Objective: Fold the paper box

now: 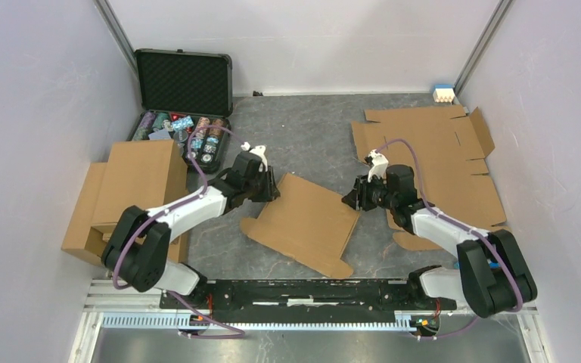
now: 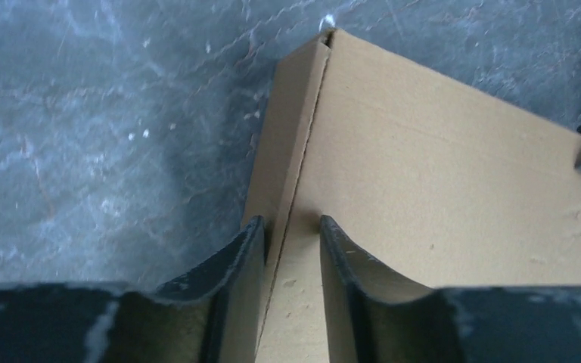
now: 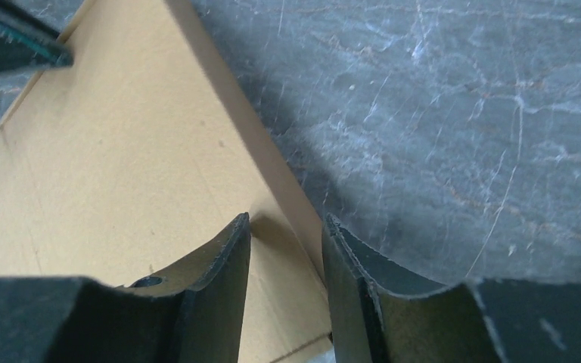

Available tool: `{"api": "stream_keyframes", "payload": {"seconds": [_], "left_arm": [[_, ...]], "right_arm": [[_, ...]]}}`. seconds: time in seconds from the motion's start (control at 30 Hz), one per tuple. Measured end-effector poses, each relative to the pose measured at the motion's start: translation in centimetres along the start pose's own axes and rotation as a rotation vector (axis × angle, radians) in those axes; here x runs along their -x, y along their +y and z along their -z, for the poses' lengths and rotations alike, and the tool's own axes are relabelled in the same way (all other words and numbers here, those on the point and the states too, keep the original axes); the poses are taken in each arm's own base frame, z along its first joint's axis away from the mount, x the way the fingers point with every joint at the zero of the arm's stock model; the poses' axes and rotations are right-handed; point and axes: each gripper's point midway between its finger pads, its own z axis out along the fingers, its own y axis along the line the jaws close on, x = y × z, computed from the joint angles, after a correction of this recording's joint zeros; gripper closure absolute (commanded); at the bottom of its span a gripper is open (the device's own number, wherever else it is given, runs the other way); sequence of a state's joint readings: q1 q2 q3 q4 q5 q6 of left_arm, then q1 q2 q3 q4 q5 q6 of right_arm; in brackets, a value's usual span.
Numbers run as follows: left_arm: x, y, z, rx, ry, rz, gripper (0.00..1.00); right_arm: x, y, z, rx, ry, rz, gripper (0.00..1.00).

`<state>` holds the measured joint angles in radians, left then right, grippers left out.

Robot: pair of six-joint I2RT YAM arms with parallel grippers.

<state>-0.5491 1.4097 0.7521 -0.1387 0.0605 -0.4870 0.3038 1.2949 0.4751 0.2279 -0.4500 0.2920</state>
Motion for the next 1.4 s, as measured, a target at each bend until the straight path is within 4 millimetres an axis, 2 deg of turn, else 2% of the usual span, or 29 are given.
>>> {"api": "stream_keyframes", "payload": {"seconds": [0.1, 0.23, 0.33, 0.43, 0.53, 0.63, 0.77, 0.8, 1.0, 1.1, 1.23, 1.4], "left_arm": [[1.3, -0.8, -0.7, -0.011, -0.01, -0.018, 0.47], [3.0, -1.6, 0.1, -0.018, -0.033, -0.036, 0.37], [4.2, -2.1, 2.2, -0.03, -0.077, -0.043, 0.34], [5.4, -2.9, 5.3, -0.054, -0.14, -0.045, 0.35], [6.1, -3.5, 7.9, -0.085, -0.189, -0.038, 0.35], [4.8, -3.3, 8.7, -0.1, -0.178, -0.017, 0.36], [0.7, -1.7, 9.4, -0.078, -0.086, 0.013, 0.38], [0.2, -1.5, 9.8, -0.074, -0.077, 0.018, 0.38], [0.0, -1.7, 13.2, -0.096, -0.105, 0.019, 0.47], [-0.4, -1.9, 13.5, -0.109, -0.092, 0.021, 0.57], [-3.0, -1.4, 11.2, -0.13, -0.035, 0.062, 0.73], [-8.1, -1.1, 6.4, -0.14, 0.125, 0.132, 0.78]], "right_arm": [[-0.5, 0.4, 0.8, -0.005, -0.003, 0.0, 0.56], [-0.5, 0.3, 1.1, -0.026, -0.007, 0.005, 0.64], [-0.6, -0.1, 0.9, -0.044, 0.013, -0.008, 0.65], [-0.4, -0.3, 0.6, -0.046, 0.016, -0.01, 0.65], [-0.4, -0.4, 0.5, -0.047, 0.016, -0.01, 0.73], [0.0, -0.9, 0.4, -0.051, 0.005, -0.023, 0.76], [0.8, -2.0, 0.0, -0.048, -0.016, -0.063, 0.75], [1.0, -2.4, -0.1, -0.052, -0.024, -0.066, 0.75], [1.6, -4.2, -0.6, -0.105, -0.05, -0.071, 0.74], [-0.2, -4.8, -0.7, -0.125, 0.003, -0.092, 0.73], [-3.1, -5.1, -0.4, -0.142, 0.09, -0.134, 0.72], [-3.3, -4.9, -0.4, -0.134, 0.101, -0.137, 0.71]]}}
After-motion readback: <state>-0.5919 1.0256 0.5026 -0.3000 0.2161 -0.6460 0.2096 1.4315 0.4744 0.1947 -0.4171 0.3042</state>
